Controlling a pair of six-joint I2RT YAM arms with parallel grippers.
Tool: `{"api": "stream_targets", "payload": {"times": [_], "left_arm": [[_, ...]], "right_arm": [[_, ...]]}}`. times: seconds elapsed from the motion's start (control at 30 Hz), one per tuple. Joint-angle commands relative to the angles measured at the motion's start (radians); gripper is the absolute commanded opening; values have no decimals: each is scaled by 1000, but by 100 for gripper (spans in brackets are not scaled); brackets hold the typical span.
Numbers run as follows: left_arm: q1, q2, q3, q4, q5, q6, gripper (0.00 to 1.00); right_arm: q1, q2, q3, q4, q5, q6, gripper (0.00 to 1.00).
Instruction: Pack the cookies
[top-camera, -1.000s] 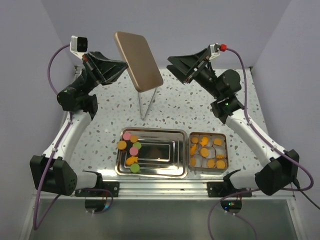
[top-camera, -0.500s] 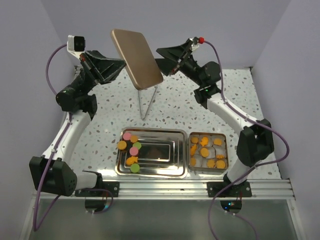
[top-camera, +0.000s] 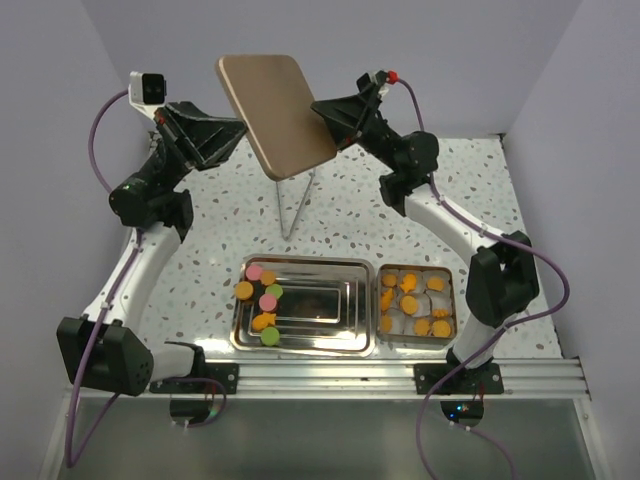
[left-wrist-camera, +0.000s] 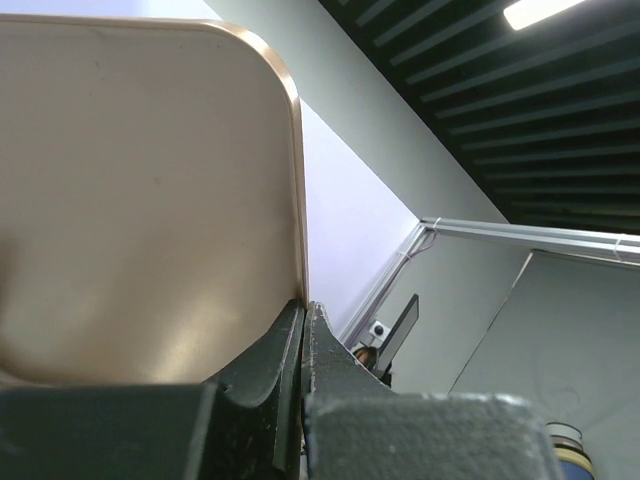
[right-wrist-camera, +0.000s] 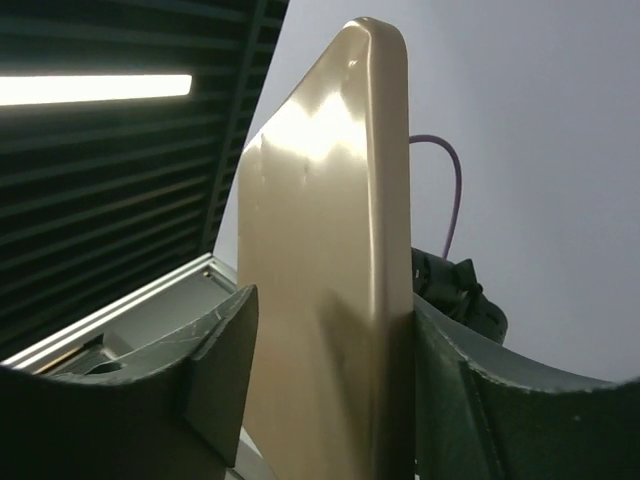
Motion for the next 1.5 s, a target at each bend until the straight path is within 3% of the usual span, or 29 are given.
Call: {"api": "stream_targets", "payload": {"times": [0.0,0.5,0.8,1.0,1.2,1.37,1.47], "left_arm": [[2,-33,-12,464,-24,-259,0],[1,-53,-86,453,-1,-241,0],[1,-87,-181,433,36,-218,0],[1,-115,-268,393,71,-187,0],[1,-142,-318,288,146,-103,0],[1,-156,-353,220,180,-46,2],[1,-186,-356,32,218,91,6]], "right_arm": [[2,-38,12,155,10,88,57],[9,-107,-38,255,64,162,16],[9,-181,-127,261,96,151,0],[9,-242,-175,171,69,80,0],[9,-348,-216,-132,26,-116,0],[7,-433,-252,-239,41,-216,0],[7,-468,-273,-300,52,-263,0]]}}
